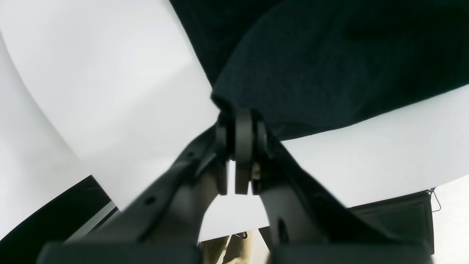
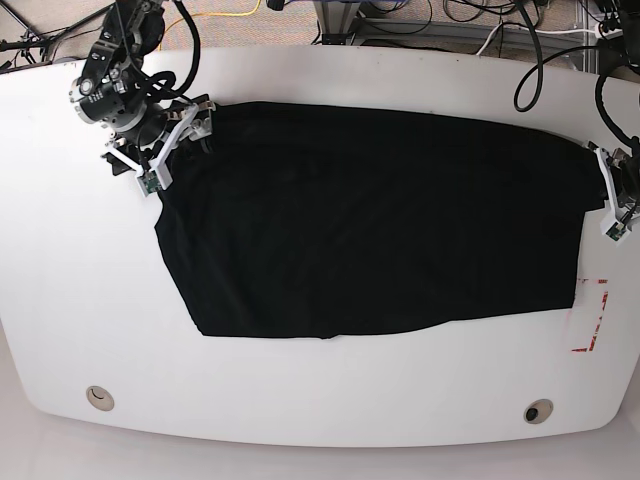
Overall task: Fold the T-shirt properly
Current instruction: 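Pull the shirt edge taut with both grippers, spreading it apart, then hold the shirt edge with both grippers and shift the right gripper inward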
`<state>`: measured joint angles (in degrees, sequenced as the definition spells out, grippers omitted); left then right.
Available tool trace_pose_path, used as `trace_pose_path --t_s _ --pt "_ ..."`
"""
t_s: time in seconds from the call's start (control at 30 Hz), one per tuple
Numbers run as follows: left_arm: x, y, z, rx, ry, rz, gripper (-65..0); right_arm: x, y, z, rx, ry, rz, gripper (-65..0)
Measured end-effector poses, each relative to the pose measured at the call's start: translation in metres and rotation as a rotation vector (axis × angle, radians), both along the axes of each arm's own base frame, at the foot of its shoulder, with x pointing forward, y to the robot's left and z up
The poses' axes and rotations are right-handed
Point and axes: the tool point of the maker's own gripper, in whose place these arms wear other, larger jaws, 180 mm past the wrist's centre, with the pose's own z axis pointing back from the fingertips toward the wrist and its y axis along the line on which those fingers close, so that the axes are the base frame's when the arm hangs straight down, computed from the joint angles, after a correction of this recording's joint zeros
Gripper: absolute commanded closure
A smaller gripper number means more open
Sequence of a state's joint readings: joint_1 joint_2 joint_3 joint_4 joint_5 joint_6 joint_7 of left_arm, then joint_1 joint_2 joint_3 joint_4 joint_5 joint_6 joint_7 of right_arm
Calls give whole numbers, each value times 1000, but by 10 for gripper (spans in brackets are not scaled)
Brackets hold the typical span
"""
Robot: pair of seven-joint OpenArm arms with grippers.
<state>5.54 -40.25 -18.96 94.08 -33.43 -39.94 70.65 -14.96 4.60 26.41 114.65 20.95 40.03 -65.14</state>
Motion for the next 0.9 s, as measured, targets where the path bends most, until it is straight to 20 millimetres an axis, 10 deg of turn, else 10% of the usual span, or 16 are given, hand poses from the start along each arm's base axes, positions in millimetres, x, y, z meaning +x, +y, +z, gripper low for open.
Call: trace_pose_path --t_s 0.37,0.9 --pt "-1 -6 -6 -18 4 2 0 32 46 7 56 -50 125 -574" --pt "-3 -11 -10 -19 21 -16 0 49 32 -28 -1 33 104 -393"
